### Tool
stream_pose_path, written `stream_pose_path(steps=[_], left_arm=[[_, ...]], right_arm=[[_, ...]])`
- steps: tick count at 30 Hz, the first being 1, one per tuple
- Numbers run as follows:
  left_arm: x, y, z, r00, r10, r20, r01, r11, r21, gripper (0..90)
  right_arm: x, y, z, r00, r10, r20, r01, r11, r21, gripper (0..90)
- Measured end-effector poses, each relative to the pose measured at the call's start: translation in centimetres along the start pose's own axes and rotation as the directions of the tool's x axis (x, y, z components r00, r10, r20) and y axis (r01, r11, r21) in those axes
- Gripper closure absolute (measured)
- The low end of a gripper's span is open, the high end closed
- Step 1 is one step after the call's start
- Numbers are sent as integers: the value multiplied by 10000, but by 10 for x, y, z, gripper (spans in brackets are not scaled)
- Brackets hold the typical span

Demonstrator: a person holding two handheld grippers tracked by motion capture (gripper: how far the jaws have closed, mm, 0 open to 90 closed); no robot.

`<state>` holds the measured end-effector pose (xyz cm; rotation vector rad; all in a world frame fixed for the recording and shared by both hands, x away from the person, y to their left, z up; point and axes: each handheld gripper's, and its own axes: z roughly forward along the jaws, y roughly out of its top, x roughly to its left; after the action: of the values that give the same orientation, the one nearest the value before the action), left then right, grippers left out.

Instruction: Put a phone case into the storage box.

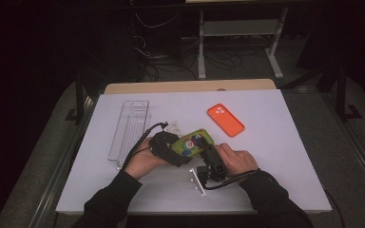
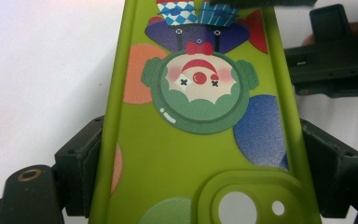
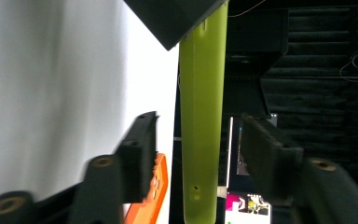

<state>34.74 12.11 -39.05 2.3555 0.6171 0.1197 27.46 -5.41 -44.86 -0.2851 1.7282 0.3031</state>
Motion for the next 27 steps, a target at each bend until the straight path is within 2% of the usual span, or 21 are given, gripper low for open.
stream_pose_path(steps=[4,12,18,23,27], left_arm=[[1,0,0,9999,166,21,-166,9997,154,155],[0,0,0,9998,192,42,-193,9997,153,155],[0,0,0,9998,204,54,-205,9997,140,155],[1,0,0,9998,179,109,-181,9996,199,154],[0,0,1,9998,-39,191,39,10000,-36,151]], right_arm=[[1,0,-1,10000,-58,-81,58,10000,-78,575],[3,3,-2,9997,-253,-59,251,9993,-279,639],[2,3,-3,9996,-295,-39,293,9990,-343,728],[2,3,-4,9995,-308,-54,306,9990,-314,746],[1,4,-4,9995,-316,-74,314,9992,-263,753]])
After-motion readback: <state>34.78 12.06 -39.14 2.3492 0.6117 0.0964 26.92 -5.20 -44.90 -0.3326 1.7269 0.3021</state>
